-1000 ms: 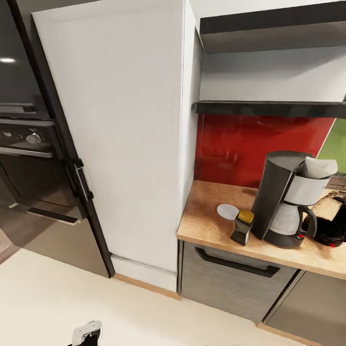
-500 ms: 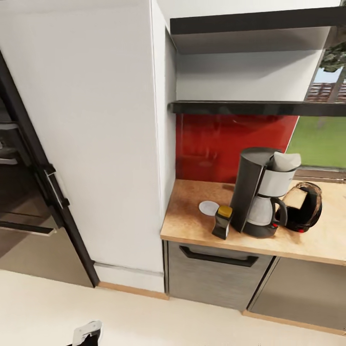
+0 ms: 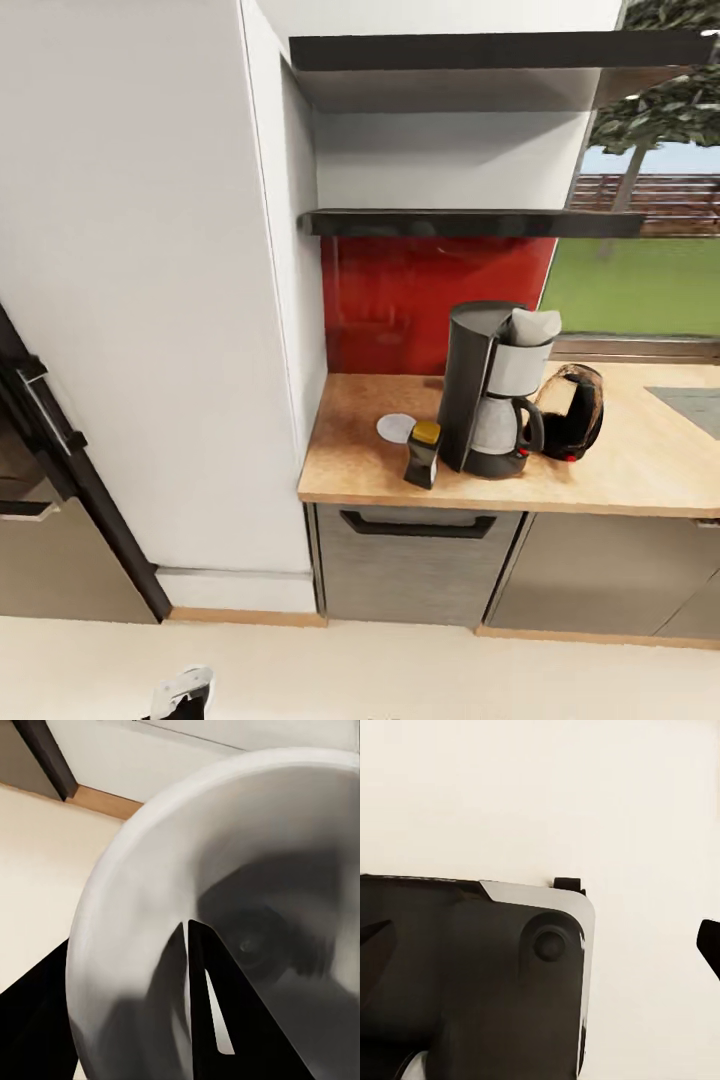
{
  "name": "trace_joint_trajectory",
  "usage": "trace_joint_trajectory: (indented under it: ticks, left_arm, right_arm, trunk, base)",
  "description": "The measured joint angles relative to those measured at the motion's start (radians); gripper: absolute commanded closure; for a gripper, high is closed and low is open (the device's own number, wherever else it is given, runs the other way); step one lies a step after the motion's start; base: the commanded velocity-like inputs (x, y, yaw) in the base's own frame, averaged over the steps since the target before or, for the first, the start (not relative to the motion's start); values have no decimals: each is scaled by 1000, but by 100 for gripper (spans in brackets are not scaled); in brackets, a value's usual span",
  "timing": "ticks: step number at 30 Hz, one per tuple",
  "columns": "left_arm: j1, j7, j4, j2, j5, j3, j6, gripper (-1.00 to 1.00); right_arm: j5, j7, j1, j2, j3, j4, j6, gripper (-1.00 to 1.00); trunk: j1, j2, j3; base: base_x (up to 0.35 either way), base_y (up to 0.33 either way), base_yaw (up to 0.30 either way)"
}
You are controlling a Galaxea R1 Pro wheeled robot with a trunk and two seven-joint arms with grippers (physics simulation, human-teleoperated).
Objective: Set up a coffee station on the kitchen countertop: keep the coffee maker on the countertop, move the bottle of coffee from the kitchen shelf to the counter next to the coffee maker, place a paper coffee filter on top of the coffee maker, put the saucer next to the coffee maker with the coffee cup on the saucer, and place the electric kettle next to the coffee maker.
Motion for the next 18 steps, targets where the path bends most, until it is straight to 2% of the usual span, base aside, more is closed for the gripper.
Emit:
trace_joint_trajectory:
  ticks: [7,18]
  left_arm:
    - [0,0,0,1,0,0,0,100]
    - [0,0,0,-1,-1,0,0,100]
  right_arm:
    - [0,0,0,0,0,0,0,-100]
    - [0,0,0,1,0,-1,0,-100]
  trunk:
    - [0,0,0]
    - [0,0,0]
  base:
    - [-136,148,-262]
    - [-11,12,-262]
